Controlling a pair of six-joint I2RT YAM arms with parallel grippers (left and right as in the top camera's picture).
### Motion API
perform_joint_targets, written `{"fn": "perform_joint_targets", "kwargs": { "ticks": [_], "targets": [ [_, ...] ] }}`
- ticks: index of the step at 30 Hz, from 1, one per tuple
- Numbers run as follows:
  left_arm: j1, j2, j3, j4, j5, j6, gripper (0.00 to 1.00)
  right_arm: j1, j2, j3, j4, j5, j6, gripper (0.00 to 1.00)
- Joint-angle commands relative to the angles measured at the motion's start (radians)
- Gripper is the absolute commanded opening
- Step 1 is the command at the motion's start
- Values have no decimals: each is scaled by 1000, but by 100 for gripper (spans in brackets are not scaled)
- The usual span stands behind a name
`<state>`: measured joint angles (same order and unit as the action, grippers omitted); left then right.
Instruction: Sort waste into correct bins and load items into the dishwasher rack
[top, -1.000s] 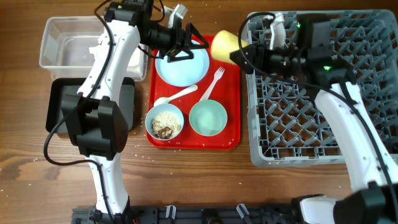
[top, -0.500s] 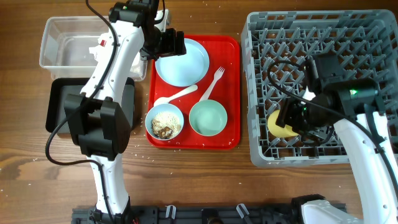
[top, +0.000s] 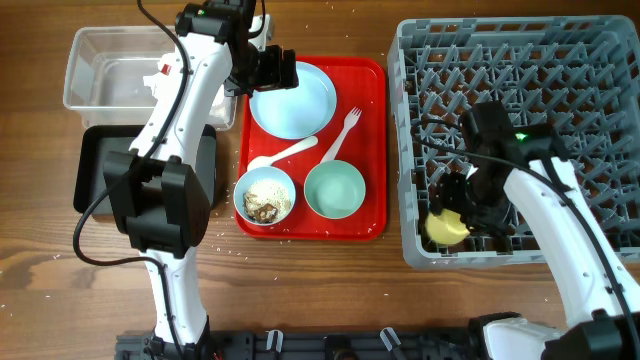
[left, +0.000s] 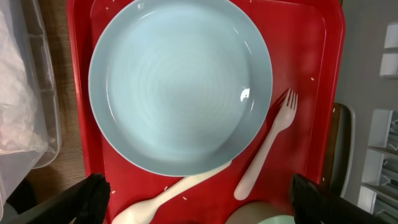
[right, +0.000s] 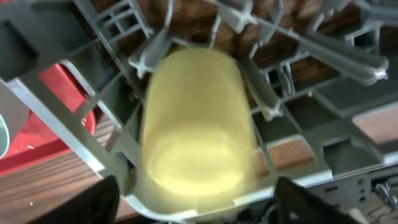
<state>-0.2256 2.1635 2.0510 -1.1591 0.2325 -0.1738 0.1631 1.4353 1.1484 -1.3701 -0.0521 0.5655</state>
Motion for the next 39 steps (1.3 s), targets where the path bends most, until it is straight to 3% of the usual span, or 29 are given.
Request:
{"fn": "perform_joint_targets", "kwargs": {
  "ticks": [1, 7, 10, 12, 20, 30, 39],
  "targets": [
    [0, -20, 12, 3, -6, 8, 94, 4, 16, -7, 30, -9, 10, 88],
    [0, -41, 12, -62, 50, 2, 94, 4, 14, 160, 44, -9, -36, 91],
    [-4, -60, 12, -227, 43, -182, 92, 4, 14, 263, 72, -9, -110, 95],
    [-33, -56, -20, -287, 11, -188, 87, 4, 14, 272, 102, -9, -140, 98],
    [-158, -56, -310, -135, -74, -364, 74, 4, 14, 270, 128, -8, -174, 99],
    [-174, -56, -409, -69, -97, -367, 62, 4, 14, 270, 143, -8, -174, 100],
    [-177, -56, -470, -6, -92, -366, 31, 4, 14, 270, 159, -8, -175, 99]
  ]
}}
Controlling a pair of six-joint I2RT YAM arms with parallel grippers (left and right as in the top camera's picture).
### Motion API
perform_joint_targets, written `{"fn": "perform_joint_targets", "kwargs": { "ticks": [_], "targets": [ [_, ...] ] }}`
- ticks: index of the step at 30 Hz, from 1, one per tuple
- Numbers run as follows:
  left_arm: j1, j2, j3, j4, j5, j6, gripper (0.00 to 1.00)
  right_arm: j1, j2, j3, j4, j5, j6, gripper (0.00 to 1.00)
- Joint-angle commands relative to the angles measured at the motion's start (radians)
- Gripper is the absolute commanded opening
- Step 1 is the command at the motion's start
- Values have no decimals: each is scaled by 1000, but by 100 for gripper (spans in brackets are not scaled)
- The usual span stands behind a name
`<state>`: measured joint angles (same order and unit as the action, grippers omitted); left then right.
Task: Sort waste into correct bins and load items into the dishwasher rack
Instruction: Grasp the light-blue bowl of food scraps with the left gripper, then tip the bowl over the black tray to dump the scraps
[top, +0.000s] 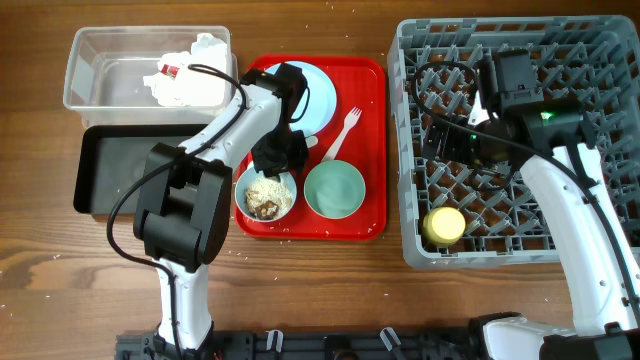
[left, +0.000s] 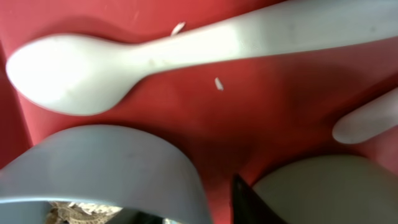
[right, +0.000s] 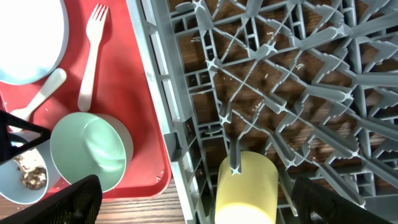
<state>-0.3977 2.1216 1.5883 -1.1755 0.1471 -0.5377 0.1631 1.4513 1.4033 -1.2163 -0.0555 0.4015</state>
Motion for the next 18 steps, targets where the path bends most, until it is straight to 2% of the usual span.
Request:
{"fn": "perform_joint_targets", "kwargs": {
  "ticks": [1, 3, 4, 7, 14, 17, 18],
  "targets": [
    [-5, -14, -6, 10, -6, -2, 26, 4, -2, 15, 9, -5, -11, 100],
    [-4, -14, -4, 9, -6, 9, 8, 4, -2, 15, 21, -5, -12, 100],
    [-4, -16, -4, 8, -6, 9, 4, 4, -2, 15, 24, -5, -13, 100],
    [-3, -35, 3, 5, -6, 16, 4, 4, -2, 15, 28, -5, -26, 100],
    [36, -208, 156, -110, -4, 150, 4, 4, -2, 15, 41, -4, -39, 100],
    [147, -313, 156, -133, -3, 201, 4, 4, -2, 15, 45, -4, -62, 99],
    [214, -336, 156, -138, 22, 256, 4, 4, -2, 15, 46, -4, -62, 99]
  ]
}}
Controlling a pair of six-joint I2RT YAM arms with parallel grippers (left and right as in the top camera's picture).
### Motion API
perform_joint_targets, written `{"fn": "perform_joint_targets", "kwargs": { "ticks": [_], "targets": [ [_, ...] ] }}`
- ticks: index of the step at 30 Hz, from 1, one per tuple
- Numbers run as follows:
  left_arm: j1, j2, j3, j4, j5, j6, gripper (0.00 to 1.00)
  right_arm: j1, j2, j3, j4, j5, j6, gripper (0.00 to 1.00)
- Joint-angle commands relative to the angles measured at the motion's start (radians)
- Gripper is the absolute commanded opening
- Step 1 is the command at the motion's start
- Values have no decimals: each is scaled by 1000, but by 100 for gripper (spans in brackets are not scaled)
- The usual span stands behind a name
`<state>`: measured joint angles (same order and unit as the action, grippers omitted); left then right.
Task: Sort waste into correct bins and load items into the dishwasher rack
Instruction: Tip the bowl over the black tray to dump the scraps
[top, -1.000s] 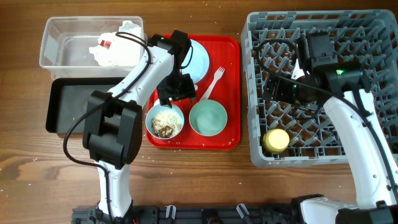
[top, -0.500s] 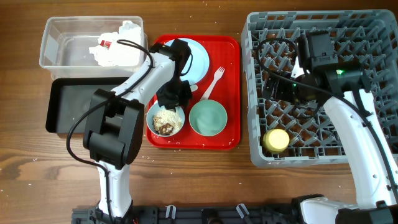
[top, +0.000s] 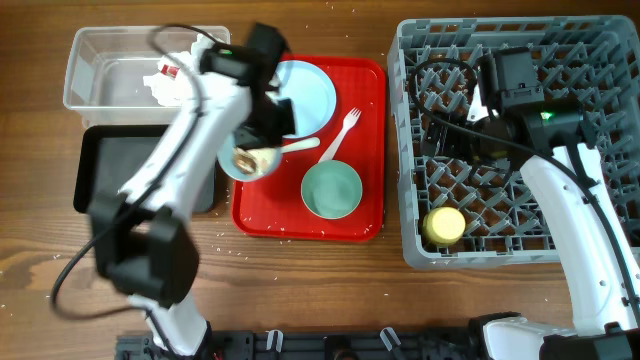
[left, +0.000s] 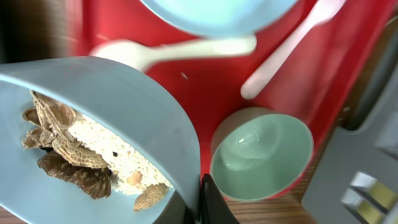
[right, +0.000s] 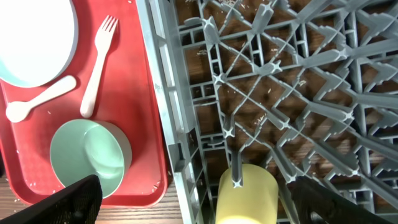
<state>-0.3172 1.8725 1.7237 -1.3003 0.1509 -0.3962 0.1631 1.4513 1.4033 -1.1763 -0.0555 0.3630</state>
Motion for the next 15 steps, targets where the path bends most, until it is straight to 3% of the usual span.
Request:
{"fn": "perform_joint_targets", "kwargs": {
  "ticks": [1, 4, 10, 15],
  "targets": [
    [180, -92, 20, -17, 52, 167, 4, 4, -2, 15, 9, -4, -23, 100],
    [340, -85, -9, 3, 145, 275, 4, 4, -2, 15, 13, -4, -23, 100],
    [665, -47, -158, 100, 448, 289, 4, 4, -2, 15, 13, -5, -23, 99],
    [786, -44, -318, 256, 669, 289, 4, 4, -2, 15, 6, -5, -23, 99]
  ]
}}
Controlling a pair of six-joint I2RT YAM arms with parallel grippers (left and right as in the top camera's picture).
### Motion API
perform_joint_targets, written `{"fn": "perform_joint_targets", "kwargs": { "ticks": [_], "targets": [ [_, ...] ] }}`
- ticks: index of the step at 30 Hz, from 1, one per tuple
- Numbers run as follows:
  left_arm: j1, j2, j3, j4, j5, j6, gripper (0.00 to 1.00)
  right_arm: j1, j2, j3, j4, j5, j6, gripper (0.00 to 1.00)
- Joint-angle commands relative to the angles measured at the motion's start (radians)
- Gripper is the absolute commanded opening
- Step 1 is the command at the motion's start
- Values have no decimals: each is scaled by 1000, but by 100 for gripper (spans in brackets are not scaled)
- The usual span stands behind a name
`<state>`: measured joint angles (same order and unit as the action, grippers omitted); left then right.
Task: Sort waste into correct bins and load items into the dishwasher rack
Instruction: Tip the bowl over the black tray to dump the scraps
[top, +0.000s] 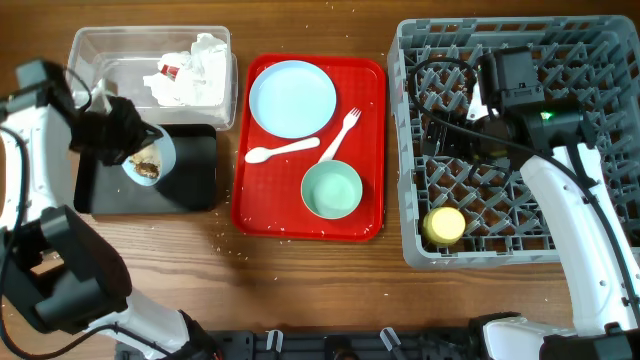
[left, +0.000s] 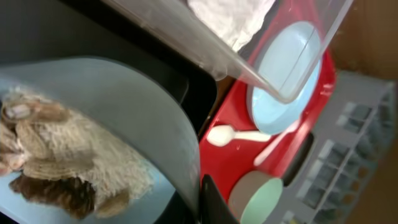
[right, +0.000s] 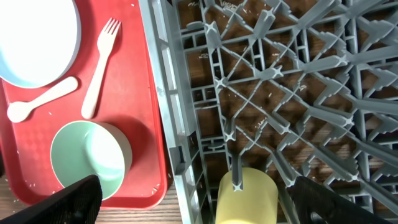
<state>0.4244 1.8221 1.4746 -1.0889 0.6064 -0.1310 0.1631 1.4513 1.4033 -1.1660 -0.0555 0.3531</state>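
My left gripper (top: 128, 140) is shut on the rim of a light blue bowl (top: 150, 158) that holds nut shells and crumbs (left: 56, 155). The bowl hangs over the left part of the black bin (top: 190, 175). In the left wrist view one dark finger (left: 210, 202) presses the bowl's wall (left: 124, 106). My right gripper (right: 199, 202) hangs open above the grey dishwasher rack (top: 600, 60), over a yellow cup (top: 446, 225) standing in its front left corner.
A red tray (top: 370, 150) carries a blue plate (top: 292, 98), a white spoon (top: 280, 152), a white fork (top: 340, 130) and a green bowl (top: 332, 190). A clear bin (top: 110, 70) with crumpled paper stands behind the black bin.
My left gripper has carried the bowl of scraps from the tray's left edge leftward to over the black bin. The right arm has not moved.
First my left gripper was open above the blue plate and my right gripper was around the yellow cup in the rack. Then the left was down at the scrap bowl's rim, and the right stood raised and open. The bowl then hung at the tray's edge, and now hangs over the black bin.
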Motion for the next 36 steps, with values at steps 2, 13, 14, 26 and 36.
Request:
{"fn": "perform_joint_targets", "kwargs": {
  "ticks": [2, 13, 14, 26, 36],
  "targets": [
    [76, 7, -119, 102, 328, 24, 4, 4, -2, 15, -5, -5, -13, 100],
    [87, 7, -162, 190, 661, 72, 4, 4, -2, 15, -5, -5, -12, 100],
    [87, 7, -162, 184, 661, 72, 4, 4, -2, 15, -6, -5, -12, 100],
    [244, 7, -162, 166, 899, 45, 4, 4, -2, 15, -2, -5, -13, 99],
    [270, 7, -162, 185, 970, -60, 4, 4, -2, 15, -1, -5, -13, 100]
  ]
}}
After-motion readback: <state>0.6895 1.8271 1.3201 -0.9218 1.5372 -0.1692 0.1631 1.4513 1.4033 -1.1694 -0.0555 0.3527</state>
